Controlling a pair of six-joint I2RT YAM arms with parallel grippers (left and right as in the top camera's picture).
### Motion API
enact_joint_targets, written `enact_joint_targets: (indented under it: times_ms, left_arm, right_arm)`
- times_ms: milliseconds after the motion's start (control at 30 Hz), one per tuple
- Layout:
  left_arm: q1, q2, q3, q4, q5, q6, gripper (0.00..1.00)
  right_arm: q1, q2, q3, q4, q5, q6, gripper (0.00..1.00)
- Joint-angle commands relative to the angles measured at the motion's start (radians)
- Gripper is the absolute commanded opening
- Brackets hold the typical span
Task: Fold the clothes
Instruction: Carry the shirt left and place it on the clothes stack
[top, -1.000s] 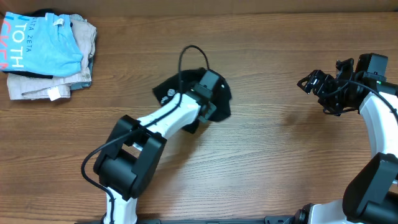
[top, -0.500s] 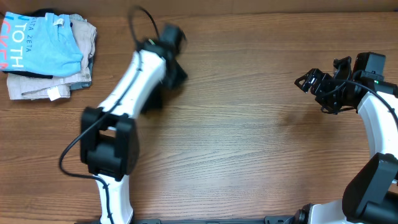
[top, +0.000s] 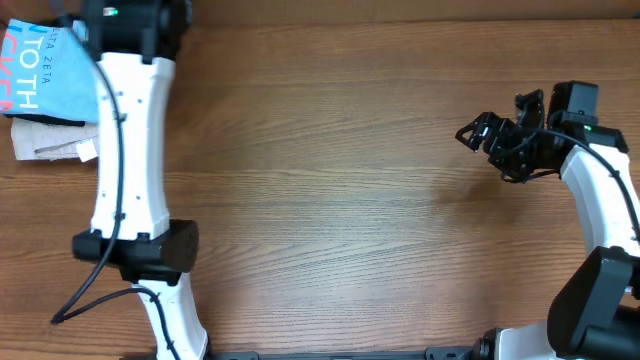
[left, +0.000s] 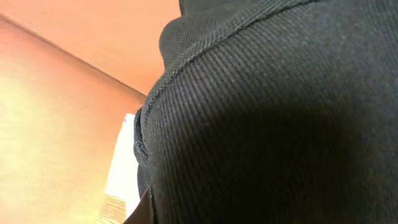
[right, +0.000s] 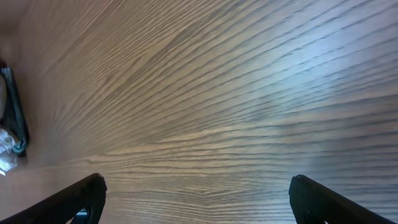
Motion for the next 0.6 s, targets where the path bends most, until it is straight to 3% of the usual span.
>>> enact_joint_targets:
  times_ms: [0,267,400,467,567]
  left_arm:
    - [0.130,-0.021,0.026,0.014,-0.043,0.049,0.04]
    - [0.539,0.017,-0.091,0.178,0.418,-0.085,0.04]
    - [0.647,0.055,-0.158,0.298,0.555,-0.160,0.04]
    - [0.669,0.081,-0.181,0.358,0.567,-0.148,0.04]
    - [0.670,0.124,-0.182,0.373,0.564,-0.008,0.04]
  right_arm:
    - [0.039,-0.007,0.013,0.003,-0.016,0.000,0.98]
    - [0.074,-0.007,0.013,0.010,-0.015,0.000,0.98]
    - [0.074,-0.007,0.013,0.006,-0.016,0.000,0.98]
    - [0.074,-0.007,0.013,0.006,-0.016,0.000,0.98]
    - [0.074,-0.007,0.013,0.006,-0.015,0.000,0.98]
